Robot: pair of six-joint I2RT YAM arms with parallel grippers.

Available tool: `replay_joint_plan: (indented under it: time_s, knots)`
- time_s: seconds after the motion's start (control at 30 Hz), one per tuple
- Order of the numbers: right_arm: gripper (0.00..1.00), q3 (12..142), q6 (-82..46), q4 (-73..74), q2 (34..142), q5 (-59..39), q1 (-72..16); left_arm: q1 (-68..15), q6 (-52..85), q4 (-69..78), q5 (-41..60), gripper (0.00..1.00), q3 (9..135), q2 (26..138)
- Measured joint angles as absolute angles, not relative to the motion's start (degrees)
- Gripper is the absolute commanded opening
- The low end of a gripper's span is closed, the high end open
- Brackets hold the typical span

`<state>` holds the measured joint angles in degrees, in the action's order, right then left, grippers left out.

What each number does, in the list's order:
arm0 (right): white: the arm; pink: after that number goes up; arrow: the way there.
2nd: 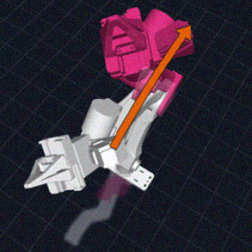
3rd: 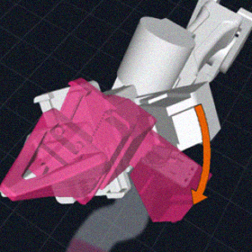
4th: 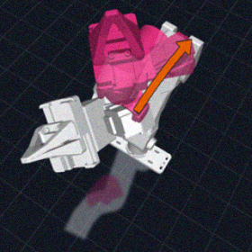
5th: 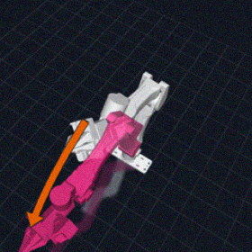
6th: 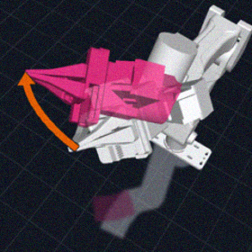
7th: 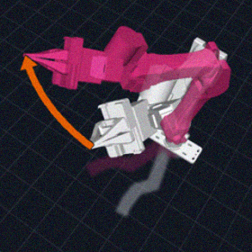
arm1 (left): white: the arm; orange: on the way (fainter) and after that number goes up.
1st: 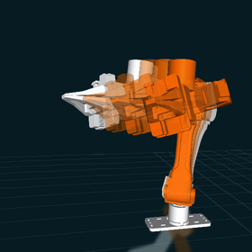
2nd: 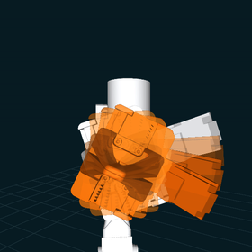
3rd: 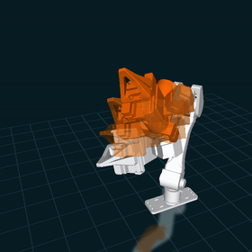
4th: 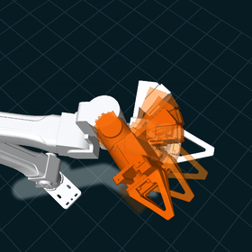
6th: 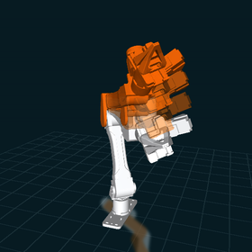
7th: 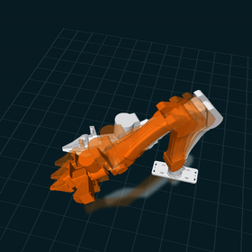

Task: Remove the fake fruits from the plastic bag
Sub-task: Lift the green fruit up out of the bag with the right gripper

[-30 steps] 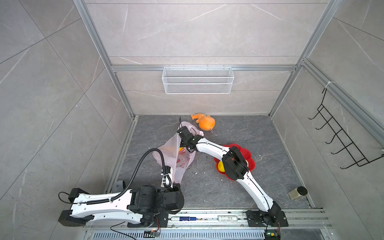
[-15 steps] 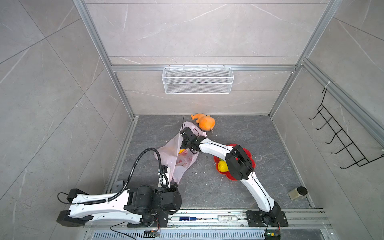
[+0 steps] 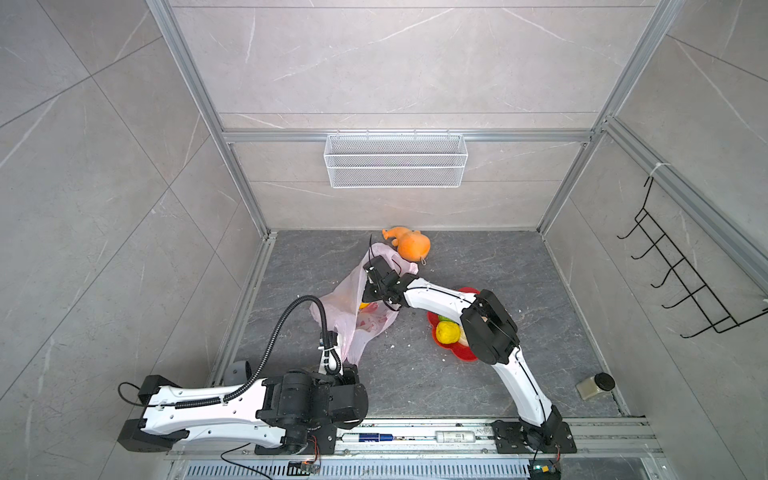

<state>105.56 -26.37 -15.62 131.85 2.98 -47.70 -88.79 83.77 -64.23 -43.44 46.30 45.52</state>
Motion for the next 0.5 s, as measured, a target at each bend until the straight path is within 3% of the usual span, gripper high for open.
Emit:
replay_joint_plan:
  time_s: [0.5]
  knots:
    - [0.33,95.07,-25.65,-16.47,120.09,1.63,-52.12,-88.79,82.50,-64.66,-52.99,0.00,54.41,49.91]
